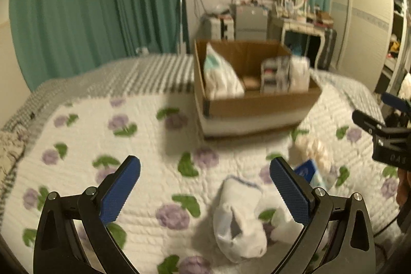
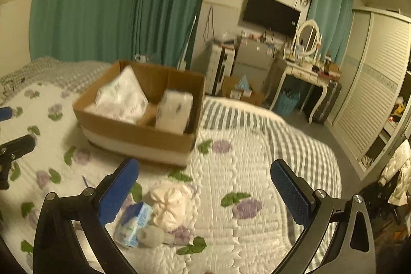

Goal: Organize soft objects
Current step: 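Grasp the white mesh sock with the left tool while the right grasps the lace scrunchie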

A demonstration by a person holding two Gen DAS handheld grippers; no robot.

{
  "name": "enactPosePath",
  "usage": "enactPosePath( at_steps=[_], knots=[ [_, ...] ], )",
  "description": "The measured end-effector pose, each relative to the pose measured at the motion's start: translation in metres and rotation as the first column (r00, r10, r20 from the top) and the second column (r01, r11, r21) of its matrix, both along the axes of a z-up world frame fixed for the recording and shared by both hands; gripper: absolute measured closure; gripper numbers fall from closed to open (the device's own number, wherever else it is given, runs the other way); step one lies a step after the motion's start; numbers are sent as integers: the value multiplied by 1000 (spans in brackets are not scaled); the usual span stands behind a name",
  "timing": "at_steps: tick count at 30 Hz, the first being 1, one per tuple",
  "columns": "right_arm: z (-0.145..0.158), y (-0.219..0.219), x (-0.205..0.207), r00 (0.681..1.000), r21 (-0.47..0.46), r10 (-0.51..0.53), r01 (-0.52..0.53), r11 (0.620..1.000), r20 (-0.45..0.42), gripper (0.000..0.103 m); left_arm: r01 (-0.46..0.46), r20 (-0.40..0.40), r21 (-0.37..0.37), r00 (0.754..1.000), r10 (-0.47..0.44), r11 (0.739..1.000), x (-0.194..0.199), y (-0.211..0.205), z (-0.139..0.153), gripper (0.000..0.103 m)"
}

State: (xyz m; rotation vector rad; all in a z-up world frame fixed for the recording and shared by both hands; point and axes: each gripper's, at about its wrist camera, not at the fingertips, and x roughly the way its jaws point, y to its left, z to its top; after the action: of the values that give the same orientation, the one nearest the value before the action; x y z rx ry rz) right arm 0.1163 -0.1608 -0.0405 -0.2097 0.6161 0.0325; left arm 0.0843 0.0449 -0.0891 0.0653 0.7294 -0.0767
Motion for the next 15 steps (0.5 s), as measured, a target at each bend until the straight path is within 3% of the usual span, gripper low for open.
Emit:
enactPosePath(
  at_steps=[2, 8, 10, 12, 15],
  knots=[
    [-17, -2, 8, 999, -4, 4, -4, 1000, -49, 0, 13, -50, -3, 999, -13, 1000, 3, -1, -14, 11],
    [-54, -8, 27, 988, 4, 7, -7, 1000, -156, 1, 41, -144, -17, 989, -43, 999, 8, -3, -42, 12],
    [-65, -7, 32, 984, -27, -1, -3, 1000, -177, 9, 52, -167, -21, 984, -55, 998, 7, -5, -49, 12],
    [-75, -8, 38, 976, -17, 8, -12, 1000, -218, 26, 69, -190, -27, 979, -73, 997, 7, -8, -55, 12],
    [-91, -8, 46, 959, 20, 30, -26, 999, -280, 27, 79, -224, -27, 971, -83, 997, 8, -11, -67, 12]
  ],
)
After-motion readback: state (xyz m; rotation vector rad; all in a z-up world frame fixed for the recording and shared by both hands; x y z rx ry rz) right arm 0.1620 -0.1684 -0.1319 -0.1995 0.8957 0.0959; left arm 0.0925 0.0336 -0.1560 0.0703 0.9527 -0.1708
